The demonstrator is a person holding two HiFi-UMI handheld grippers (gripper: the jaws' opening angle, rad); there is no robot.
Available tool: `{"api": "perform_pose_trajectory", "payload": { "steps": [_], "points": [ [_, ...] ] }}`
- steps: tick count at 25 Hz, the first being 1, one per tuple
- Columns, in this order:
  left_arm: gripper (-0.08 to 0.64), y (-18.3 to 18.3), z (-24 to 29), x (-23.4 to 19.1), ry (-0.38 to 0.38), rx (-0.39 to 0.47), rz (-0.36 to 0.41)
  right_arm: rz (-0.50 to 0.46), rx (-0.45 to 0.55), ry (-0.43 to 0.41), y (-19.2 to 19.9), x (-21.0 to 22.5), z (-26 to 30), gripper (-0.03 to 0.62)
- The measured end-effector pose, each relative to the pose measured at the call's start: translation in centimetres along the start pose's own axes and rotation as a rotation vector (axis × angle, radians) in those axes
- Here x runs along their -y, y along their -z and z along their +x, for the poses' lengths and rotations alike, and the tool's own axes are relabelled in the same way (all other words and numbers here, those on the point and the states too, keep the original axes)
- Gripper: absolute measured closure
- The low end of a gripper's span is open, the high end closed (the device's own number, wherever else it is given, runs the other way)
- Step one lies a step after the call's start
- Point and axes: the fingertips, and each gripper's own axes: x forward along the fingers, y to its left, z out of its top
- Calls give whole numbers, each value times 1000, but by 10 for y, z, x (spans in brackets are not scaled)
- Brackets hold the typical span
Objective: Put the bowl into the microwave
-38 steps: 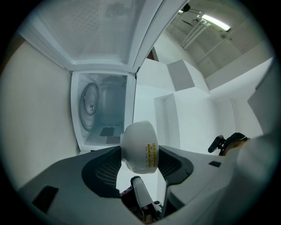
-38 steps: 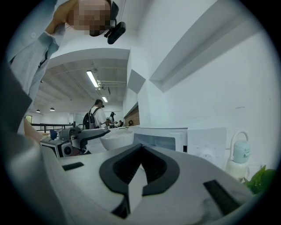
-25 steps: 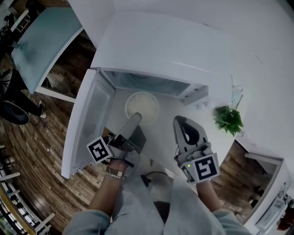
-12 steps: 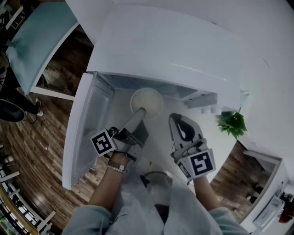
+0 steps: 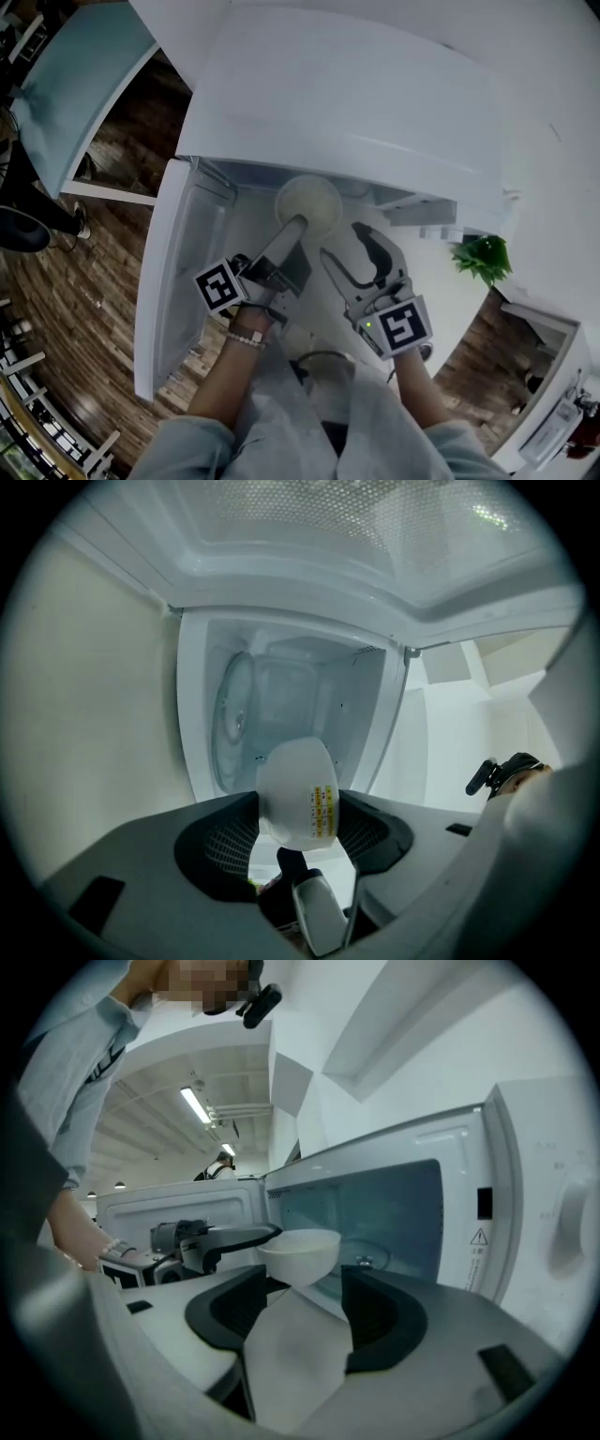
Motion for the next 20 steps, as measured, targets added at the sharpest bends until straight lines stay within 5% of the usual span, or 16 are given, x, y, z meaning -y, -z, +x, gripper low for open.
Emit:
{"api": "perform_pose_trajectory", "payload": {
  "steps": [7, 20],
  "points": [
    [322, -8, 8, -7, -8, 6, -1, -43, -48, 39, 11, 6, 25, 290],
    [322, -15, 26, -27, -55, -4, 6, -32, -56, 59, 8, 20, 61, 267]
  ]
}}
